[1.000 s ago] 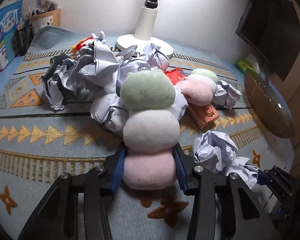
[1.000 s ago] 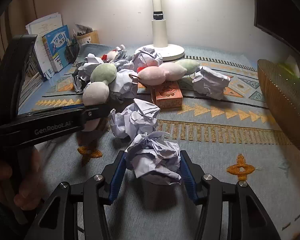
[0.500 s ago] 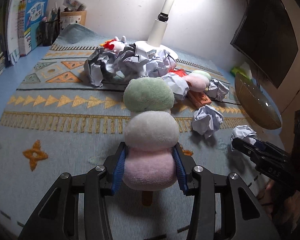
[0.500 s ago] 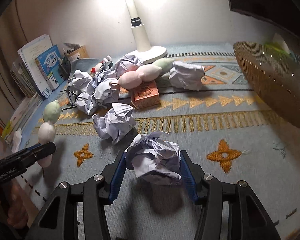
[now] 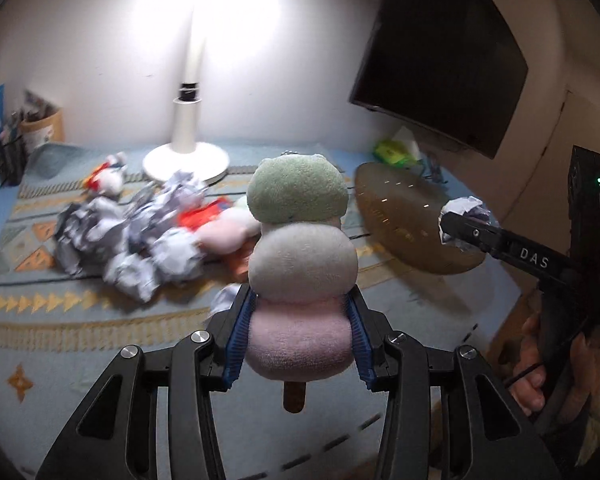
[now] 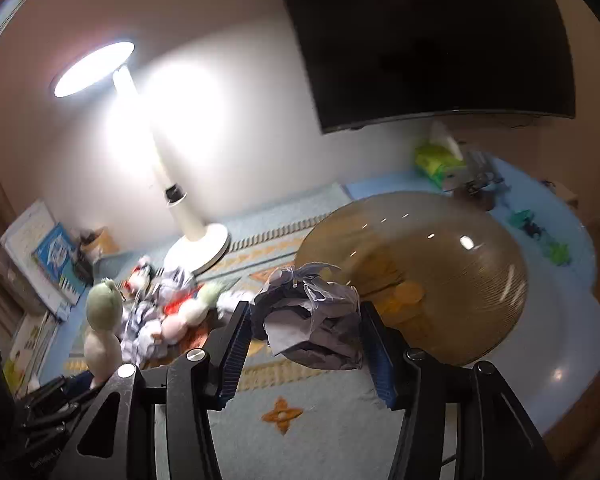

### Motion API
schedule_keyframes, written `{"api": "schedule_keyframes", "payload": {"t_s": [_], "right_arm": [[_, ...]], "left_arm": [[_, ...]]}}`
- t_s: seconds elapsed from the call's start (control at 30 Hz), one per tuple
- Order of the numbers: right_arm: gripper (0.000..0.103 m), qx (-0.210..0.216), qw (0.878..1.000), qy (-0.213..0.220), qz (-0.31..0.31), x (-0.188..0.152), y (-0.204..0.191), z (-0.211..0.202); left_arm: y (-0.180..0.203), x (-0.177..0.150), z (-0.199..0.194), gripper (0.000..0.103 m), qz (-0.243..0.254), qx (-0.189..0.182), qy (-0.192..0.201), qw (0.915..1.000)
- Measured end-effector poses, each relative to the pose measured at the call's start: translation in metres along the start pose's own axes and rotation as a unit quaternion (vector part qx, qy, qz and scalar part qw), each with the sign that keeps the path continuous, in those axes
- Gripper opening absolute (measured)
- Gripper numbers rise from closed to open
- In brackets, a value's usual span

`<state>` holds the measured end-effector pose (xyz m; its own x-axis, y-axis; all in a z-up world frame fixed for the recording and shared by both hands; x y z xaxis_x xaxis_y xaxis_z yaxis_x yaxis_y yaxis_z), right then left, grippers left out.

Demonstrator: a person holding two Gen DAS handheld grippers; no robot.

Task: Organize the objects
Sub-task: 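Carry the dango with the left tool into the amber bowl while the right tool drops its paper ball there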

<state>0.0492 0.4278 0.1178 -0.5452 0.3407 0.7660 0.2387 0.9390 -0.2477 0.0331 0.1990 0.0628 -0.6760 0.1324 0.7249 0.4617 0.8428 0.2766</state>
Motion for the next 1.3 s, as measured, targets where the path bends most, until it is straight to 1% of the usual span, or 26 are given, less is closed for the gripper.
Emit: {"api": "schedule_keyframes", "payload": {"t_s": [0.1, 0.17, 0.23, 0.3, 0.33, 0.37, 0.43, 0.5, 0.57, 0.63, 0.7, 0.8, 0.87, 0.93, 0.97, 1.0, 1.07, 1.17, 1.23, 1.27, 1.3], "right_arm": [[0.052, -0.032, 0.999, 0.000, 0.031, 0.021, 0.038, 0.004], [0.053, -0.046, 0.998, -0.013, 0.048, 0.024, 0.060, 0.014], [0.053, -0.044, 0.997, -0.024, 0.062, 0.027, 0.074, 0.022], [0.056, -0.036, 0.996, -0.027, 0.072, 0.029, 0.080, 0.029], [0.061, -0.034, 0.996, -0.025, 0.073, 0.031, 0.082, 0.031], [0.074, -0.035, 0.997, -0.025, 0.070, 0.031, 0.084, 0.033], [0.076, -0.043, 0.997, -0.021, 0.066, 0.031, 0.088, 0.033], [0.076, -0.043, 0.997, -0.017, 0.062, 0.029, 0.089, 0.030], [0.076, -0.038, 0.997, -0.013, 0.063, 0.026, 0.089, 0.026], [0.076, -0.029, 0.997, -0.013, 0.068, 0.019, 0.087, 0.024], [0.076, -0.011, 0.997, -0.016, 0.070, 0.012, 0.079, 0.024], [0.076, 0.022, 0.998, -0.020, 0.055, 0.001, 0.053, 0.021], [0.076, 0.042, 0.998, -0.020, 0.034, -0.007, 0.027, 0.018], [0.077, 0.069, 0.997, -0.020, 0.008, -0.017, -0.004, 0.018], [0.079, 0.083, 0.996, -0.021, -0.004, -0.022, -0.021, 0.020], [0.081, 0.096, 0.995, -0.022, -0.014, -0.028, -0.037, 0.022], [0.083, 0.118, 0.992, -0.030, -0.036, -0.041, -0.069, 0.031], [0.083, 0.150, 0.986, -0.046, -0.061, -0.064, -0.115, 0.050], [0.083, 0.166, 0.981, -0.051, -0.082, -0.081, -0.143, 0.065], [0.083, 0.172, 0.979, -0.056, -0.090, -0.090, -0.154, 0.072], [0.083, 0.177, 0.978, -0.060, -0.097, -0.098, -0.164, 0.080]], "left_arm": [[0.041, 0.029, 0.032, 0.042, 0.002, -0.050, -0.009, 0.9987], [0.065, 0.042, 0.058, 0.041, 0.016, -0.059, -0.014, 0.9980], [0.087, 0.049, 0.083, 0.041, 0.024, -0.075, -0.026, 0.9966], [0.103, 0.055, 0.106, 0.042, 0.019, -0.091, -0.036, 0.9950], [0.109, 0.057, 0.116, 0.042, 0.017, -0.095, -0.038, 0.9946], [0.114, 0.060, 0.124, 0.044, 0.014, -0.103, -0.037, 0.9939], [0.121, 0.065, 0.137, 0.052, 0.002, -0.119, -0.034, 0.9924], [0.123, 0.065, 0.147, 0.065, -0.010, -0.133, -0.042, 0.9901], [0.119, 0.062, 0.146, 0.065, -0.022, -0.145, -0.044, 0.9881], [0.109, 0.057, 0.137, 0.065, -0.023, -0.138, -0.041, 0.9892], [0.096, 0.053, 0.122, 0.065, -0.025, -0.129, -0.030, 0.9908], [0.069, 0.044, 0.094, 0.065, -0.027, -0.103, -0.008, 0.9942], [0.052, 0.041, 0.071, 0.065, -0.017, -0.075, 0.013, 0.9969], [0.027, 0.035, 0.044, 0.066, -0.017, -0.045, 0.040, 0.9980], [0.012, 0.033, 0.031, 0.067, -0.022, -0.032, 0.052, 0.9979], [-0.005, 0.030, 0.019, 0.071, -0.032, -0.015, 0.062, 0.9975], [-0.046, 0.021, -0.007, 0.078, -0.054, 0.031, 0.085, 0.9944], [-0.098, 0.007, -0.031, 0.078, -0.064, 0.099, 0.093, 0.9887], [-0.133, -0.004, -0.041, 0.078, -0.069, 0.159, 0.097, 0.9801], [-0.150, -0.011, -0.043, 0.078, -0.075, 0.181, 0.095, 0.9761], [-0.165, -0.017, -0.042, 0.078, -0.081, 0.194, 0.089, 0.9736]]}}
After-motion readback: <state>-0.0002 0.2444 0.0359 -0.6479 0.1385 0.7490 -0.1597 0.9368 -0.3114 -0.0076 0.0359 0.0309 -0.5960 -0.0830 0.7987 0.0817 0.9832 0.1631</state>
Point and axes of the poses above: each gripper's, at about its wrist camera, not at the fingertips, and z roughly the way its jaws point, y to its right, x to its top, the point moved 9 cm from there along z, roughly the way its jaws point, and after that the axes turned 1 degree about -y, right-handed, at the moved point
